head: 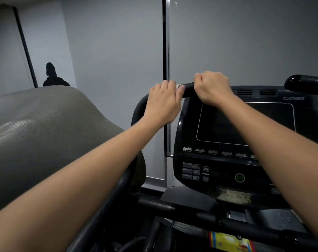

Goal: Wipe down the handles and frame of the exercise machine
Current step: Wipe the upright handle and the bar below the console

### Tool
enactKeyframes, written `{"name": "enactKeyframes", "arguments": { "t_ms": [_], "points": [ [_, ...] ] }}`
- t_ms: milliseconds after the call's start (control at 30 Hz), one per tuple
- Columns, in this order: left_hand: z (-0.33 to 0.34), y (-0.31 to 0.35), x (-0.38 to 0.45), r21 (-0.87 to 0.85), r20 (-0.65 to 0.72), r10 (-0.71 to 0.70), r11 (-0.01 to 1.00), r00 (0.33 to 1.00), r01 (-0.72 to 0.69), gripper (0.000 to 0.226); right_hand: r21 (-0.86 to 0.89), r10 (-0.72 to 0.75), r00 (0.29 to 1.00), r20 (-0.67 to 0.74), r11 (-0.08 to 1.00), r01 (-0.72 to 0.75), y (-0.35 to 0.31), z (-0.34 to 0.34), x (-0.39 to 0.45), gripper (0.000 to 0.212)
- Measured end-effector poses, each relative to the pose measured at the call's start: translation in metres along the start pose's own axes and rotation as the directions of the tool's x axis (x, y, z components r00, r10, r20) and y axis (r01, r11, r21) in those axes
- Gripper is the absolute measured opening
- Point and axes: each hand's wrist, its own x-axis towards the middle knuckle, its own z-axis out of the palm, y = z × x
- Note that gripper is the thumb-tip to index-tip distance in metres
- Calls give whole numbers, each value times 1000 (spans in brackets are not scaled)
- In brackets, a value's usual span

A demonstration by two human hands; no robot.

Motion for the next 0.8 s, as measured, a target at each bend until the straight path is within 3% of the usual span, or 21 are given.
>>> {"name": "enactKeyframes", "arguments": {
  "t_ms": [100,167,300,467,533,600,700,733,767,800],
  "points": [
    [2,-19,-16,-52,-78,98,993,992,-102,47,62,6,1000,-4,998,-6,5,1,1,55],
    [1,-44,-29,-102,-87,73,991,994,-82,44,84,4,1000,-15,996,-3,5,1,1,54],
    [-6,-64,-72,-248,21,-176,953,984,175,44,82,1,1000,-24,997,1,4,0,0,50],
    [-16,-62,-117,-211,288,-396,862,872,462,41,26,-22,999,30,999,21,3,-2,-2,51],
    [-30,-69,-112,-96,344,-387,892,856,442,35,11,-17,994,109,1000,16,0,-8,-3,50],
    [-48,-71,-98,-29,264,-310,944,913,328,36,5,-7,986,167,1000,6,-4,-16,-6,46],
    [-73,-55,-75,-144,151,-284,941,947,306,43,150,-30,999,36,988,24,-6,-24,-29,38],
    [-78,-46,-67,-279,190,-323,888,927,367,43,203,-43,998,-46,978,51,-6,-27,-42,36],
    [-81,-37,-58,-465,294,-341,765,893,445,40,249,-53,993,-104,965,77,-7,-30,-54,34],
    [-85,-26,-52,-637,412,-321,568,853,521,35,301,-45,992,-117,950,79,-7,-34,-65,31]
  ]
}}
